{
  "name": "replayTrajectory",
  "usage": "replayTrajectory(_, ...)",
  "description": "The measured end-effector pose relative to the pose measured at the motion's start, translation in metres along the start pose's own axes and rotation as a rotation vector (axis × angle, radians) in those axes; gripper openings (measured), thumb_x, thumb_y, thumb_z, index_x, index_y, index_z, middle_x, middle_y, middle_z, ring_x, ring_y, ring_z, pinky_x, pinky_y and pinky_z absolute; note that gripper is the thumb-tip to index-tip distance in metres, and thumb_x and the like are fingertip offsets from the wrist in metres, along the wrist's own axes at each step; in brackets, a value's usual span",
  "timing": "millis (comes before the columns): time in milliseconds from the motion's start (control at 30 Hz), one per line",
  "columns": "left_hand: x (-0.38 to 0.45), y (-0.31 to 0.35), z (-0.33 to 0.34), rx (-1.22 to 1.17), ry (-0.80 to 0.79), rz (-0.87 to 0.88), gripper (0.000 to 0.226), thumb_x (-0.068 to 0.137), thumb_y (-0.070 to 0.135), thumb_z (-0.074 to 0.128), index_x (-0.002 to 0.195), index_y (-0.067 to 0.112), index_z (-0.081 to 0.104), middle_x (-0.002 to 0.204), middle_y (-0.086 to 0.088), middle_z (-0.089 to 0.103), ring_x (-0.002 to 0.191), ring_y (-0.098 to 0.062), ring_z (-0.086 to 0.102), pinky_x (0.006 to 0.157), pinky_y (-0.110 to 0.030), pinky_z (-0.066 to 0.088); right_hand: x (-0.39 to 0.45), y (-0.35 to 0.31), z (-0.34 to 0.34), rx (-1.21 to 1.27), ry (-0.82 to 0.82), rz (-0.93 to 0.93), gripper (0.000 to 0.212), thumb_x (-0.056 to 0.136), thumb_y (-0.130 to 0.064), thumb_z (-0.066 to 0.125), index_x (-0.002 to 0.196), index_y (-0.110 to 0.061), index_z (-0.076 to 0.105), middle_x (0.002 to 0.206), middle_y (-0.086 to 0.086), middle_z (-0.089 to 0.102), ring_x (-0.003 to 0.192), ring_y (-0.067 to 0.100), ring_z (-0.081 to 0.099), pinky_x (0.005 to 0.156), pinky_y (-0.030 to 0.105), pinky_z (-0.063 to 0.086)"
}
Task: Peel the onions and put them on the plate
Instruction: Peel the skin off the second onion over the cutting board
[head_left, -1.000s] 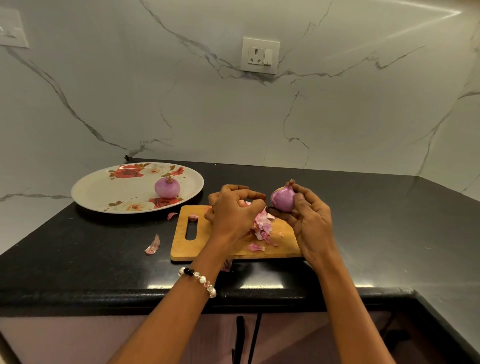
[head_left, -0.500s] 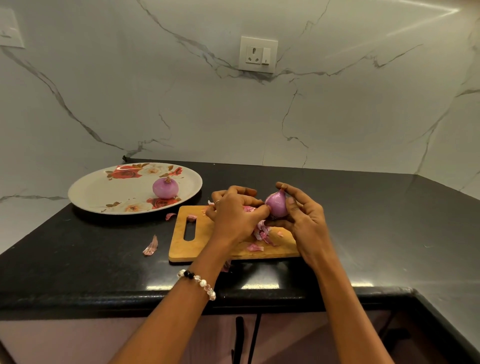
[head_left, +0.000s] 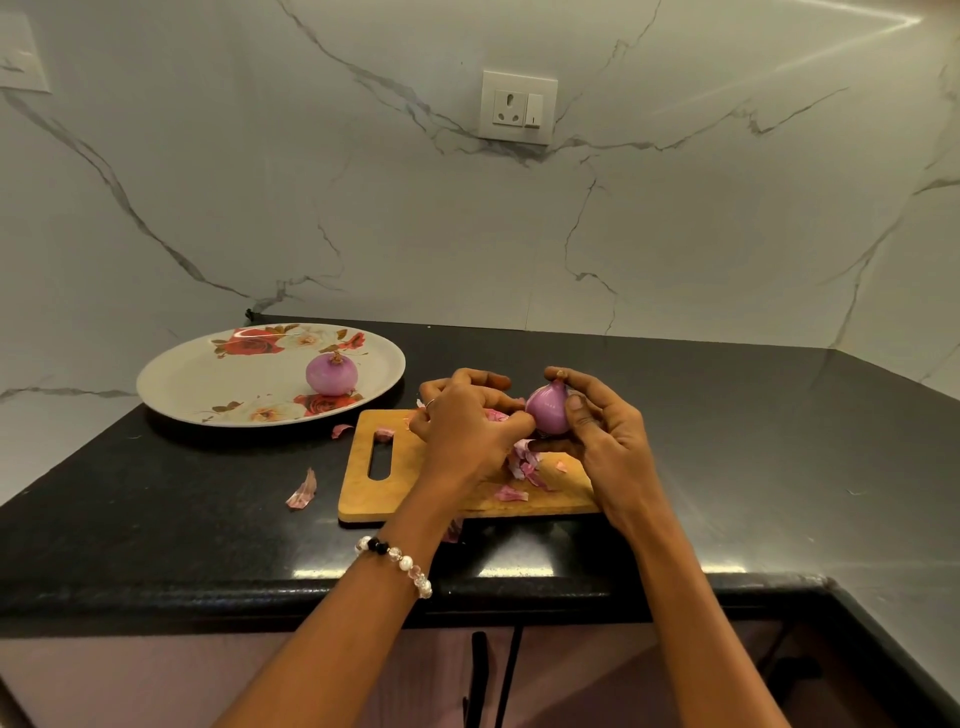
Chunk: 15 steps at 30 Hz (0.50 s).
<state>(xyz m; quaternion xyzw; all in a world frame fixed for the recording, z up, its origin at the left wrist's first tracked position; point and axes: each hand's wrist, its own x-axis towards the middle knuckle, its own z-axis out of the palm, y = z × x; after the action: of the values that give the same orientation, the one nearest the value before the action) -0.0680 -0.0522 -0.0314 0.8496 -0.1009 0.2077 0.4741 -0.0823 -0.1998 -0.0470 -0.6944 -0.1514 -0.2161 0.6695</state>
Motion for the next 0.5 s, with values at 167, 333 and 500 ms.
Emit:
replayTrajectory(167,-0.001,0.002,-0.003,0.013,0.029,-0.025,0.013,0.074,0.027,0.074,0.065,0.029,0.064,0.116,0.013,0.054,0.116,-0.012,0.035,0.093,-0.038,0.029,-0.004,-0.007,0.003,-0.049,-0.075,-0.081,0.03,0.101,-0.001,0.045,0.114,-0.022,0.062,0.122,0.003,0.062,0.109,0.016,0.065,0.074,0.024,0.058)
replayTrajectory(333,-0.002,0.003,-0.004,0.01,0.054,-0.05,0.014,0.075,0.025,0.073,0.063,0.026,0.065,0.12,0.012,0.05,0.119,-0.013,0.033,0.093,-0.036,0.026,-0.004,-0.006,0.003,-0.025,-0.08,-0.066,0.027,0.101,-0.002,0.045,0.116,-0.018,0.061,0.121,0.006,0.062,0.11,0.018,0.064,0.078,0.027,0.058)
replayTrajectory(500,0.003,-0.002,-0.003,-0.193,0.029,-0.136,0.018,0.076,0.029,0.075,0.063,0.033,0.062,0.11,0.016,0.048,0.116,-0.014,0.038,0.099,-0.052,0.038,-0.003,-0.012,0.003,0.32,0.006,0.089,0.022,0.097,-0.012,0.048,0.115,-0.012,0.061,0.122,0.01,0.061,0.108,0.031,0.068,0.078,0.037,0.061)
